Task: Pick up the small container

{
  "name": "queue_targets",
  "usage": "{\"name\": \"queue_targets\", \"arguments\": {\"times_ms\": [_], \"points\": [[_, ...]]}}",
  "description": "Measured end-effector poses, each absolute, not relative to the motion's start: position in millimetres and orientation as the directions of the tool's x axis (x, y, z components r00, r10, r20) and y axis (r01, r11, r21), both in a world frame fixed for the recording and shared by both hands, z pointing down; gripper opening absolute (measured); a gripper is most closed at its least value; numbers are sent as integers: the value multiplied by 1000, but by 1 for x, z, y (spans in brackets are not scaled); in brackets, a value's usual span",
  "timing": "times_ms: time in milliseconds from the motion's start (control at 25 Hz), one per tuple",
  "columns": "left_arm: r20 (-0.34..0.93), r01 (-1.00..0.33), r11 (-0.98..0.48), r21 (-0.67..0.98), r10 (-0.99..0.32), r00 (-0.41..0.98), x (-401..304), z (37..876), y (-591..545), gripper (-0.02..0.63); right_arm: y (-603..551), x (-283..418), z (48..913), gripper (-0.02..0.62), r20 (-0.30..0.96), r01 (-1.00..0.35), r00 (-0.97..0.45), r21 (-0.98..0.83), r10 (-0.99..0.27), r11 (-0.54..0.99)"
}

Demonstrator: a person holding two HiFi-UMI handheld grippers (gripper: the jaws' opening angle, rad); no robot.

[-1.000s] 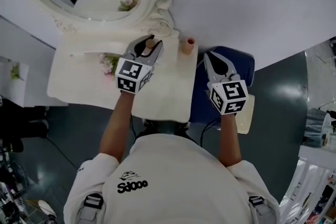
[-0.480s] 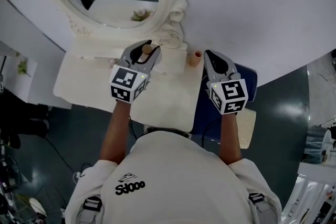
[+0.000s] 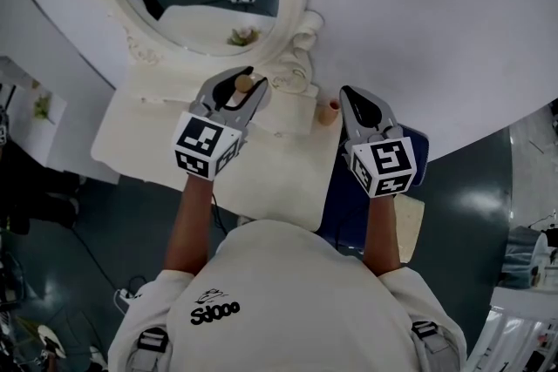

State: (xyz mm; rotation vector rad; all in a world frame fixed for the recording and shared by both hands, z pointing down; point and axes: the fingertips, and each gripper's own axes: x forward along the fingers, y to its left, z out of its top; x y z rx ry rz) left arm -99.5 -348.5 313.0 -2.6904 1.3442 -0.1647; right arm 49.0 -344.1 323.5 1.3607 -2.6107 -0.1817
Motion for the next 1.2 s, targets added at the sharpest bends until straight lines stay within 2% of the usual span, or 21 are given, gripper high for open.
{"name": "queue_targets", "arguments": {"times_ms": [1200], "points": [[41, -773, -601, -202, -794, 607, -93, 301, -335, 137, -340, 45, 319, 2, 134, -785, -564, 220, -815, 579]]}}
